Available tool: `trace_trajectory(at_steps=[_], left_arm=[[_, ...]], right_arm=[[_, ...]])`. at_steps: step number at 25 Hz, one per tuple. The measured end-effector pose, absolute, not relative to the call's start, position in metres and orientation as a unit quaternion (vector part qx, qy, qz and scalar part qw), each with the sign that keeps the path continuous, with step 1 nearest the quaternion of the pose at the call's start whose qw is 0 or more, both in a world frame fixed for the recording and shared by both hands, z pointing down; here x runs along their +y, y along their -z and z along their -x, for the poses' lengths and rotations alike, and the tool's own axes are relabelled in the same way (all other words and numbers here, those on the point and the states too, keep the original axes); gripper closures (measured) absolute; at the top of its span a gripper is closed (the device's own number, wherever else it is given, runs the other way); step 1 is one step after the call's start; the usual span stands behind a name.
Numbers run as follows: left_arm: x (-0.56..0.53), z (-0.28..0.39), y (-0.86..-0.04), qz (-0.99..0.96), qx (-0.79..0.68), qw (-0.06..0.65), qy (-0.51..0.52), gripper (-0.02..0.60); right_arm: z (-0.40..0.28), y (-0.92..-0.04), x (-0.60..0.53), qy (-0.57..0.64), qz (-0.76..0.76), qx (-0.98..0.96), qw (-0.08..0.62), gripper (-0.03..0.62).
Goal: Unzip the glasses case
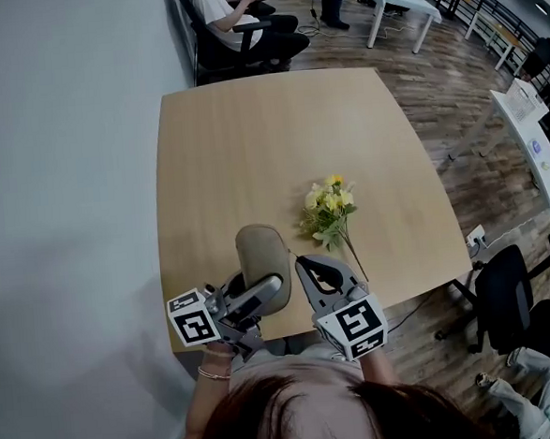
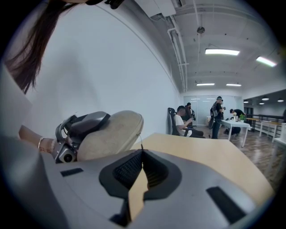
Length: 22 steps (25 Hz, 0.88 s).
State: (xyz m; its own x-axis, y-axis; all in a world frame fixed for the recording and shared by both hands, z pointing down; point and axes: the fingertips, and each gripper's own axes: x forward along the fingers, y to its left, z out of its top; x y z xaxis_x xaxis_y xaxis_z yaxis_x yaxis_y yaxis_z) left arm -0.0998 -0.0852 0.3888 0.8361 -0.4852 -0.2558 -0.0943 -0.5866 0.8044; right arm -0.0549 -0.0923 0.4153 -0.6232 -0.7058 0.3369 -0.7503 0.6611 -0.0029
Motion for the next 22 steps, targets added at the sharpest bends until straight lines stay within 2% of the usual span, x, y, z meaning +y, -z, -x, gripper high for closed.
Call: trace_trajectory(at_steps=[22], left_arm=[[-0.112, 0.094, -0.386, -0.812, -0.182, 0.456, 0.316, 0.293]], right_arm=[[0.037, -0.418, -0.09, -0.07, -0.399, -0.898, 0.168, 0.576]])
